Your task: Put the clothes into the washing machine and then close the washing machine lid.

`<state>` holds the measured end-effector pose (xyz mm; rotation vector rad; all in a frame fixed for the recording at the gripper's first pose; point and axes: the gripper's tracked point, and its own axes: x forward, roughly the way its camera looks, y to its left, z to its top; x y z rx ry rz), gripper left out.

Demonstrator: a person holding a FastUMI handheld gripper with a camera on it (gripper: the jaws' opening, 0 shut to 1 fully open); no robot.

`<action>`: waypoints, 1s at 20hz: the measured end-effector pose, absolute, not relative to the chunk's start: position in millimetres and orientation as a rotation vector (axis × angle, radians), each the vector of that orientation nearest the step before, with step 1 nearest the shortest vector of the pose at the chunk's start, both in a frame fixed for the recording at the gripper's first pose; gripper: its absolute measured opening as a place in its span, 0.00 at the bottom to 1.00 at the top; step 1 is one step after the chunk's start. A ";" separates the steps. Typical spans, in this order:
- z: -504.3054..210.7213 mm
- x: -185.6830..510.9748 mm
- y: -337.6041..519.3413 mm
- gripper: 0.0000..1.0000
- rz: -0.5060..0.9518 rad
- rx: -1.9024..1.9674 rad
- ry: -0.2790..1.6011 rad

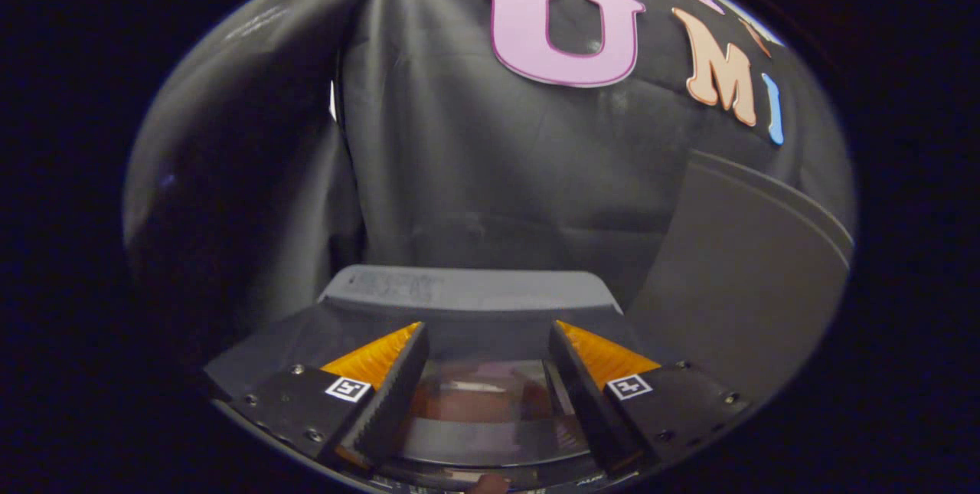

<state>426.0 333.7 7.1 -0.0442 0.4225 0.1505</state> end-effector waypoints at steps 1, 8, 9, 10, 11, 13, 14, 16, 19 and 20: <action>-4.1 420.6 331.6 0.97 0.144 -0.056 0.448; -53.3 400.5 330.0 0.97 0.132 -0.039 0.493; -60.4 396.2 327.0 0.97 0.126 -0.042 0.528; -58.1 398.0 328.2 0.98 0.122 -0.038 0.496; -61.6 396.4 331.9 0.99 0.129 -0.037 0.514; -58.0 392.7 335.7 1.00 0.130 -0.049 0.507; -63.8 392.7 334.7 1.00 0.129 -0.057 0.519; -62.7 392.9 332.9 1.00 0.122 -0.075 0.513; -64.2 390.9 332.4 1.00 0.115 -0.034 0.509; -65.2 389.5 327.9 0.99 0.109 0.008 0.509</action>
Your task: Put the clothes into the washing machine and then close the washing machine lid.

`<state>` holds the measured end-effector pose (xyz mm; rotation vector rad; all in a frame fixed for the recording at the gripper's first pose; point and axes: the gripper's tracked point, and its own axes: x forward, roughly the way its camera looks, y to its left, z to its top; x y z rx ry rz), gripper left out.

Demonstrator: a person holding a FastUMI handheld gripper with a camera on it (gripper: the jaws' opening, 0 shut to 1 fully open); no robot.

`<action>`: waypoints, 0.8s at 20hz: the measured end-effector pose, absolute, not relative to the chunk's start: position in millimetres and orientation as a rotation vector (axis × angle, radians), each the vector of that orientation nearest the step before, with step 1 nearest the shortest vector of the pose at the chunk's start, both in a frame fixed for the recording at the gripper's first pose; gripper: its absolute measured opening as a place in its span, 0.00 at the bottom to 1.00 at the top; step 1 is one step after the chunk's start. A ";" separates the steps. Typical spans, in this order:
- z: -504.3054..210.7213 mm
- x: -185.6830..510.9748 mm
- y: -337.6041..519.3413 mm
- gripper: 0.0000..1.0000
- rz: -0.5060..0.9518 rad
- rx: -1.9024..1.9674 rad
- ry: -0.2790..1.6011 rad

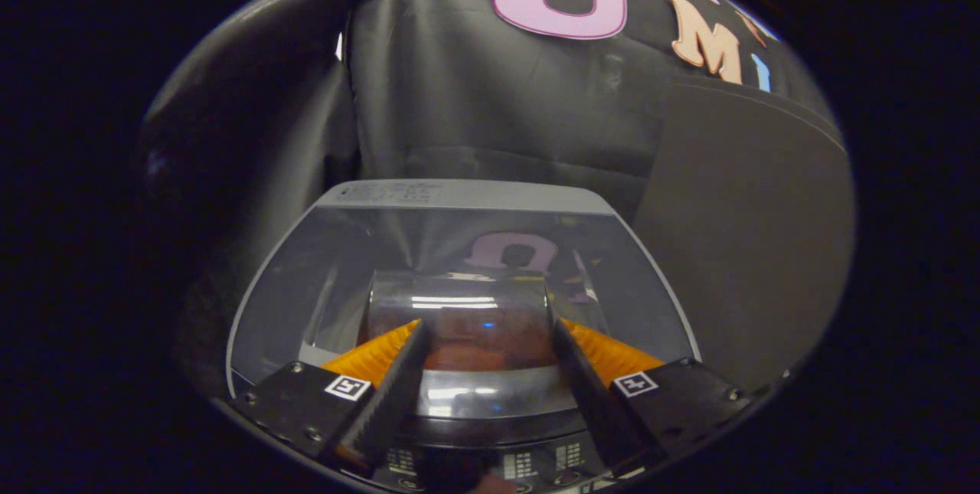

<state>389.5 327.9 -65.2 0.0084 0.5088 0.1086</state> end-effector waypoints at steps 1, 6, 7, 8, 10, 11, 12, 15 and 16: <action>-61.1 391.8 324.8 0.98 0.105 0.028 0.484; -35.1 385.2 321.8 0.95 0.106 -0.036 0.419; -24.9 383.0 320.9 0.95 0.107 -0.041 0.390; -14.1 378.7 322.3 0.95 0.107 -0.029 0.361; 8.8 371.3 317.1 0.96 0.105 0.001 0.304; 20.3 364.7 311.4 0.96 0.097 0.009 0.282; 33.0 358.4 306.6 0.96 0.091 0.013 0.263; 69.9 340.4 301.1 0.96 0.073 0.001 0.209; 85.1 333.9 302.1 0.96 0.081 0.008 0.188</action>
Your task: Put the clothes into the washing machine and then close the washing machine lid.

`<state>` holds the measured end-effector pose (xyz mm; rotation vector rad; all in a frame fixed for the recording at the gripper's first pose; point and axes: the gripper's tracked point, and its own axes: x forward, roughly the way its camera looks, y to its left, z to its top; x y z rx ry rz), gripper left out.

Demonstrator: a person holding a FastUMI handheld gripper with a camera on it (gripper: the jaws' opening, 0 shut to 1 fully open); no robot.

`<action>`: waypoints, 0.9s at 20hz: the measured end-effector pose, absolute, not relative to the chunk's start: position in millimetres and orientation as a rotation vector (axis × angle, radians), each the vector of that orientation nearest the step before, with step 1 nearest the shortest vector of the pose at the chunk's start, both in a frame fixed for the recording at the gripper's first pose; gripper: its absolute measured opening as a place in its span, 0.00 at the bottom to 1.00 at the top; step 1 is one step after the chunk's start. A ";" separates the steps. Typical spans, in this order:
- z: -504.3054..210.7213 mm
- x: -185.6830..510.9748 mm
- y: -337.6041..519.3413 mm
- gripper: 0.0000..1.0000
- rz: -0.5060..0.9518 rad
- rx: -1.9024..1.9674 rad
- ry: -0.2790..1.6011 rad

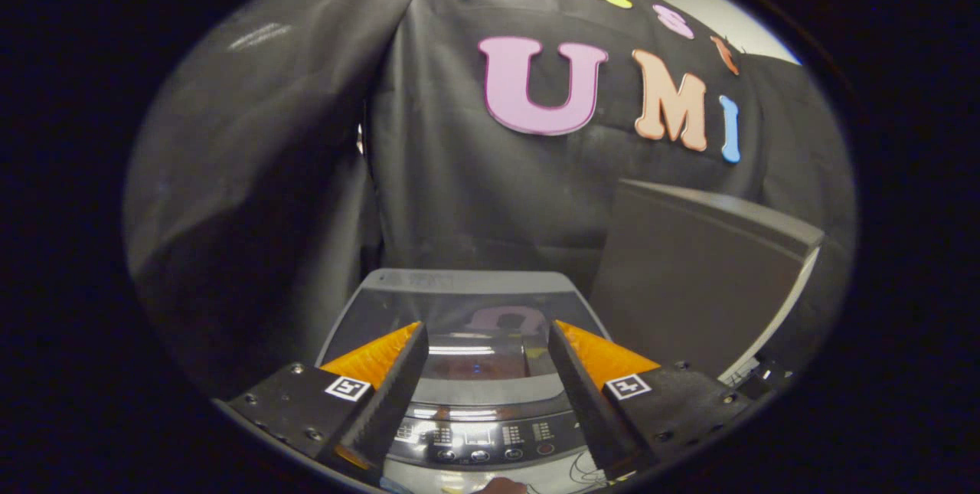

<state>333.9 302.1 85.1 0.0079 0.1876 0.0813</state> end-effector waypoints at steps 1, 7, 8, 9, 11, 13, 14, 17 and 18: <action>100.2 328.9 299.3 0.96 0.080 0.012 0.165; 172.3 295.4 282.2 0.96 0.066 0.018 0.067; 182.5 290.0 281.2 0.96 0.067 0.032 0.051; 189.5 284.3 282.8 0.96 0.082 0.052 0.043; 202.3 275.0 280.6 0.95 0.082 0.065 0.018; 212.7 263.4 277.4 0.95 0.088 0.064 -0.007; 216.7 254.8 277.2 0.95 0.097 0.065 -0.019; 219.0 235.2 277.4 0.96 0.117 0.049 -0.038; 217.3 229.9 277.3 0.96 0.121 0.045 -0.042</action>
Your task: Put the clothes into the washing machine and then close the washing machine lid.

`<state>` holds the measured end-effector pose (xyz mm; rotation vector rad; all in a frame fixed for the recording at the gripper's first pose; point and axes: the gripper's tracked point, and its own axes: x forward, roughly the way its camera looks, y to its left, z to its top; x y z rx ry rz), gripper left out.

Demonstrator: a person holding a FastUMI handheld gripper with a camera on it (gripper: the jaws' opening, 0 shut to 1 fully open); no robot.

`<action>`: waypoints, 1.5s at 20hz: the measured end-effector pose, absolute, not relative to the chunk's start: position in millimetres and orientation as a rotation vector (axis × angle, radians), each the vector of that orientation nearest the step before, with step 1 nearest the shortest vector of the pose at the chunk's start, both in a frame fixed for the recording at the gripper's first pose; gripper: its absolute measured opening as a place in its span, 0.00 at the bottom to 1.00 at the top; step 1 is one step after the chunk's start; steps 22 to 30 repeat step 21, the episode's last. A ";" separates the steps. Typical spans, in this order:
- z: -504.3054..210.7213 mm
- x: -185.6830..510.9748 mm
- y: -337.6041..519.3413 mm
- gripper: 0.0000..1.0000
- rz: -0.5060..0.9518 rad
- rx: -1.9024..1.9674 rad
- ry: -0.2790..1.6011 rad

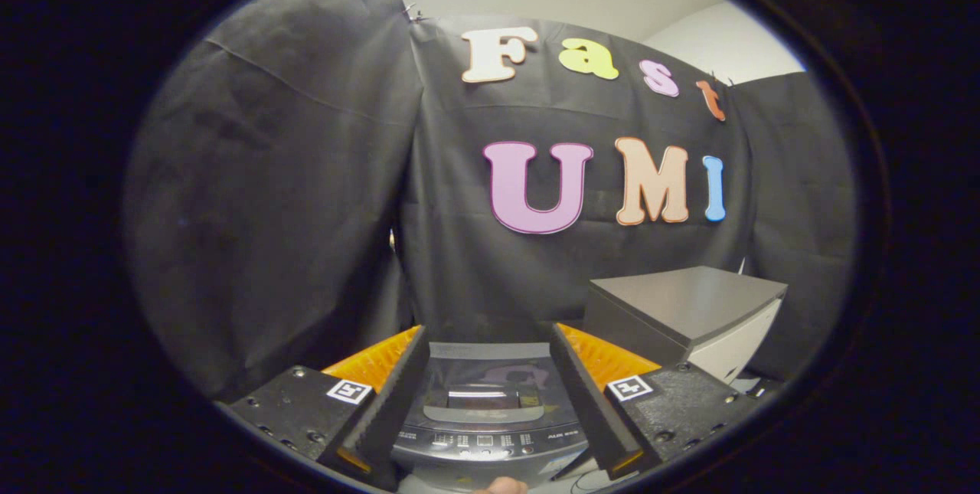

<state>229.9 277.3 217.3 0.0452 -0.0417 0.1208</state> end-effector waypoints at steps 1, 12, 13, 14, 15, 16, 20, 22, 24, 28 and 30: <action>216.2 224.1 276.7 0.96 0.126 0.040 -0.047; 189.2 165.8 246.6 0.97 0.156 -0.006 -0.067; 188.3 159.2 246.2 0.97 0.170 0.009 -0.076; 187.8 152.9 246.2 0.97 0.188 0.021 -0.089; 184.5 146.9 245.0 0.97 0.200 0.024 -0.089; 179.0 141.6 242.3 0.97 0.207 0.022 -0.089; 169.7 131.8 229.9 0.96 0.186 0.000 -0.081; 168.9 129.8 229.2 0.96 0.184 -0.005 -0.078; 168.9 129.8 229.2 0.96 0.184 -0.005 -0.078; 168.9 129.8 229.2 0.96 0.184 -0.005 -0.078; 168.9 129.8 229.2 0.96 0.184 -0.005 -0.078</action>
